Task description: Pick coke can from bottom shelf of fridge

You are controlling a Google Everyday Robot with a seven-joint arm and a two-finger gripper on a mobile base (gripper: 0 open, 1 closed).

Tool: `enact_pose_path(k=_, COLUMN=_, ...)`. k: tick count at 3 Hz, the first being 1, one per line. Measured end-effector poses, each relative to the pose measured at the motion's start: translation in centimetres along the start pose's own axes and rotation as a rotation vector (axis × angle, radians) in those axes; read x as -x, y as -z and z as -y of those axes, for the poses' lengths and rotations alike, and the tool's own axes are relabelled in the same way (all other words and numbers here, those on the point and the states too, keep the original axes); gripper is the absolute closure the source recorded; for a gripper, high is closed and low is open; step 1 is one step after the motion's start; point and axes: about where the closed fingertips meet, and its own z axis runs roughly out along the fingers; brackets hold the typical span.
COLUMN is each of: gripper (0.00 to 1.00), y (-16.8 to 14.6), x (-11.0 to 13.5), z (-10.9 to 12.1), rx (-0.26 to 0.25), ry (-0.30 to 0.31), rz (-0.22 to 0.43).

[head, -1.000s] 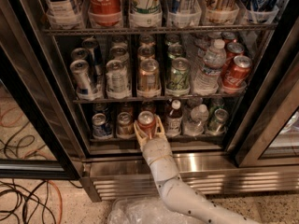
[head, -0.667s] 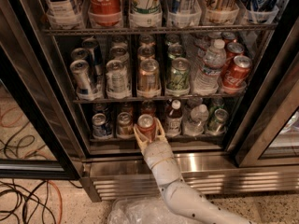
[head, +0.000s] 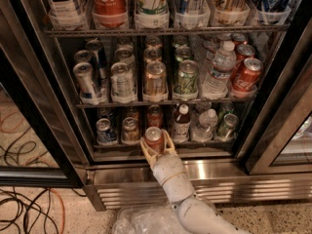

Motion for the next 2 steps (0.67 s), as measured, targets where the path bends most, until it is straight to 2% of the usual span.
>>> enact_pose_path(k=1, gripper=1.00, y=1.4, x=0.1, z=-0.3, rx=0.031, ry=0.004, rz=-0.007)
enact_pose_path(k=2, gripper=1.00, y=3.1, x=0.6, z=-0.7, rx=0.086, ry=0.014, rz=-0.038)
